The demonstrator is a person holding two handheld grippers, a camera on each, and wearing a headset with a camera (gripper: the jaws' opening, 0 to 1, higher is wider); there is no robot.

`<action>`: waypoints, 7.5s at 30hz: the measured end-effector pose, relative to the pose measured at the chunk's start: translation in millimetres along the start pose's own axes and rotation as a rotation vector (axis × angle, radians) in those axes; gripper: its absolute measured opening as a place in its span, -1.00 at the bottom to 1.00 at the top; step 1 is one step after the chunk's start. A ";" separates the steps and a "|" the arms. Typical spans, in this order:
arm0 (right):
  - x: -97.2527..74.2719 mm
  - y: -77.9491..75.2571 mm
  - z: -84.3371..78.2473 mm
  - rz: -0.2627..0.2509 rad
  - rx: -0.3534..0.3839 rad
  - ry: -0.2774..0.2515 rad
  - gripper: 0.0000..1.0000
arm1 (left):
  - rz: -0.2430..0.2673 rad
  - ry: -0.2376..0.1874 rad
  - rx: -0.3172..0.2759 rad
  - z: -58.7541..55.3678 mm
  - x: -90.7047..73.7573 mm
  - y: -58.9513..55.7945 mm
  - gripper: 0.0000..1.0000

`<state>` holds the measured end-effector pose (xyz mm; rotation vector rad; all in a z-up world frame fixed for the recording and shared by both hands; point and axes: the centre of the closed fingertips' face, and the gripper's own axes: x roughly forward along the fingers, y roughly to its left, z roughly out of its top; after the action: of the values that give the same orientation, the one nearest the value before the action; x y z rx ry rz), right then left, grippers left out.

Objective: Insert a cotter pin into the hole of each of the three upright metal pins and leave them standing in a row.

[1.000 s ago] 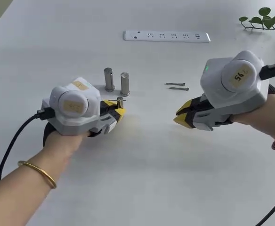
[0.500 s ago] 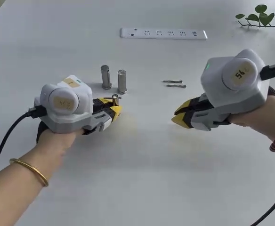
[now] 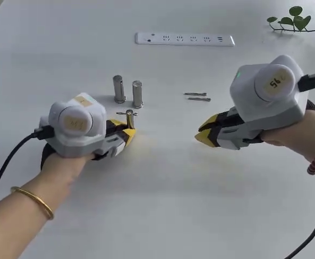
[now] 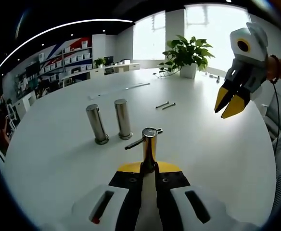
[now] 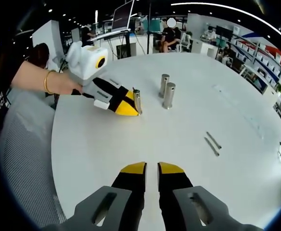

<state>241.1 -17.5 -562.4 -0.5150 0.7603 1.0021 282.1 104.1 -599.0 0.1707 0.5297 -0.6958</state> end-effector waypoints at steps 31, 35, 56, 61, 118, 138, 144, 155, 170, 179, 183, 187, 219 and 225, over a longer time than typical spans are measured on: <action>1.2 4.3 -2.2 0.006 0.055 -0.008 -0.87 | 0.024 -0.014 -0.053 0.0 2.6 -1.6 -0.66; -0.1 2.7 2.0 0.001 0.068 -0.025 -0.85 | 0.033 -0.015 -0.059 -0.1 0.7 -0.4 -0.56; 19.9 -23.4 79.0 -0.021 0.043 -0.276 -0.67 | 0.058 -0.122 -0.139 26.1 -45.3 7.1 -0.07; 32.7 -31.7 96.0 -0.040 0.034 -0.315 -0.65 | 0.063 -0.138 -0.160 28.5 -54.7 6.0 0.11; 104.4 -50.1 127.4 -0.027 0.180 -0.356 -0.84 | 0.042 -0.181 -0.066 37.2 -78.8 -19.4 0.98; 68.5 -48.0 91.8 -0.003 0.038 -0.303 -0.85 | 0.047 -0.183 -0.046 40.3 -78.0 -16.5 0.99; 54.0 -37.6 81.0 0.028 0.027 -0.303 -0.85 | 0.038 -0.183 -0.058 41.3 -75.9 -17.8 0.99; 43.7 -4.0 71.7 0.062 -0.036 -0.290 -0.85 | 0.047 -0.192 -0.055 42.8 -77.2 -16.2 0.98; 42.7 20.7 62.8 0.102 -0.031 -0.292 -0.85 | 0.042 -0.178 -0.048 40.6 -75.4 -18.0 0.98; 41.6 22.0 58.7 0.104 -0.041 -0.309 -0.84 | 0.038 -0.168 -0.045 38.2 -73.9 -18.0 0.98; 41.6 21.9 59.2 0.119 -0.002 -0.324 -0.82 | 0.038 -0.173 -0.044 39.2 -74.4 -19.0 0.98; 40.9 22.1 59.9 0.127 0.020 -0.328 -0.71 | 0.038 -0.166 -0.043 38.1 -74.5 -20.2 0.98; -2.9 -43.3 42.6 0.024 0.011 -0.153 -0.52 | 0.061 -0.185 -0.050 46.6 -78.0 -20.0 0.98; 3.3 -72.9 31.1 -0.028 -0.026 -0.071 -0.58 | 0.064 -0.185 -0.046 46.7 -78.3 -18.6 0.98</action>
<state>317.0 -27.3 -541.8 -0.5084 0.6758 1.0000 238.6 119.2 -518.1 0.0789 0.3612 -0.6295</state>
